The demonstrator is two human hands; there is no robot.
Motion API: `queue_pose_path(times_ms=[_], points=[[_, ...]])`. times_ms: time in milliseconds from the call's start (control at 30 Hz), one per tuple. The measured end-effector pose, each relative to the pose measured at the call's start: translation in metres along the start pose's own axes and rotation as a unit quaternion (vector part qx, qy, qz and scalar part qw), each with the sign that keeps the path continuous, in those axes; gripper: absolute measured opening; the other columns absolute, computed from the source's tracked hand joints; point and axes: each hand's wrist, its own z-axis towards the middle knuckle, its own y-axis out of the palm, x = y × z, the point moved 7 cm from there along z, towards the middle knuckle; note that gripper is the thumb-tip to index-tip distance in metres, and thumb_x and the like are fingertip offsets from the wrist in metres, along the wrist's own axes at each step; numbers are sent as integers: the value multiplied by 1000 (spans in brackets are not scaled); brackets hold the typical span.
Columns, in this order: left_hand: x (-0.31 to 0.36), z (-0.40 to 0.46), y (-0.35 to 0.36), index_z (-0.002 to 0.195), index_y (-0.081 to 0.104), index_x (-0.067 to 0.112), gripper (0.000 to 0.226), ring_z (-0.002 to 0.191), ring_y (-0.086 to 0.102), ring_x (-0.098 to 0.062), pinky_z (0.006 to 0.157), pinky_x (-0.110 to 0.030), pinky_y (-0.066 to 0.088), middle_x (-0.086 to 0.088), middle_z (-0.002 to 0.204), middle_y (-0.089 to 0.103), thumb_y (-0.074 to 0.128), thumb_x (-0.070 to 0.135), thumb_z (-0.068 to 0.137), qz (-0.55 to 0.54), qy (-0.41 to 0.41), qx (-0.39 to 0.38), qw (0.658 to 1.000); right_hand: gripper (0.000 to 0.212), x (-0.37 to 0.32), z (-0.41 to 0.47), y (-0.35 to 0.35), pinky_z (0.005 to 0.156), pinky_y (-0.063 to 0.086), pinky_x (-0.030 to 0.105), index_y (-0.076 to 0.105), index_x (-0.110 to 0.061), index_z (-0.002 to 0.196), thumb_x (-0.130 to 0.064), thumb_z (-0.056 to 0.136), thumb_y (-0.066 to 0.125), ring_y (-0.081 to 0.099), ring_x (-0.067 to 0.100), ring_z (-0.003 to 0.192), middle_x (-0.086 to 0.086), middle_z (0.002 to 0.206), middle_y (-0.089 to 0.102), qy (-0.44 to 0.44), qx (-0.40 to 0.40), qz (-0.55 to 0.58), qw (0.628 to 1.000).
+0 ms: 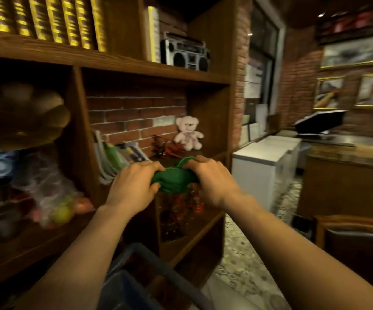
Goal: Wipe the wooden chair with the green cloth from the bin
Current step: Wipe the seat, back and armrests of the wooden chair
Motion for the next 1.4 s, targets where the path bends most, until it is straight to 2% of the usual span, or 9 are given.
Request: queue_pose_path(times_ms=[400,500,633,733,867,1067,1167,1400], points=[[291,125,118,113,63,34,36,99,63,-26,78,-42,51,6,103,65,73,25,80,-146,174,-24,974,53,287,-133,-85,89,52,43,55,-25,134,-18,85,72,60,32,112,5,133,60,180,22,-92,979],[346,141,149,112,64,32,34,97,63,-25,76,-40,50,5,103,67,73,23,81,-173,193,-29,965,53,339,-163,-95,88,53,47,54,-24,135,-19,86,72,60,34,111,5,132,58,206,17,-102,973],[401,148,204,109,65,31,32,92,63,-26,70,-37,49,5,99,67,74,23,80,-208,214,-45,953,52,397,-202,-84,87,52,44,56,-23,134,-15,84,72,61,33,108,6,129,60,245,3,-109,963],[424,145,258,109,65,32,33,91,64,-26,70,-39,52,4,101,69,76,23,79,-225,221,-75,946,57,432,-227,-51,85,50,43,56,-24,134,-11,81,74,61,35,107,7,128,60,276,-21,-91,957],[441,135,335,110,63,34,35,91,63,-26,71,-39,51,5,103,69,76,26,79,-245,229,-124,934,51,468,-255,3,81,50,46,59,-20,132,-11,83,72,62,37,103,9,123,61,306,-57,-71,948],[452,106,462,115,64,30,37,94,63,-25,75,-40,51,4,107,68,76,23,80,-273,228,-225,907,50,515,-297,110,83,52,45,57,-23,133,-12,86,69,61,34,108,6,130,60,369,-109,-37,922],[453,86,516,114,64,30,37,95,63,-25,76,-40,52,4,108,68,76,22,80,-276,226,-260,897,50,529,-323,160,84,51,44,56,-22,134,-12,86,69,61,32,108,6,126,60,396,-132,-20,908],[452,13,646,112,64,28,36,92,62,-27,72,-41,52,1,103,68,76,20,79,-266,224,-349,870,54,548,-388,290,90,53,48,54,-19,136,-11,85,71,58,33,114,7,131,57,439,-208,34,874]])
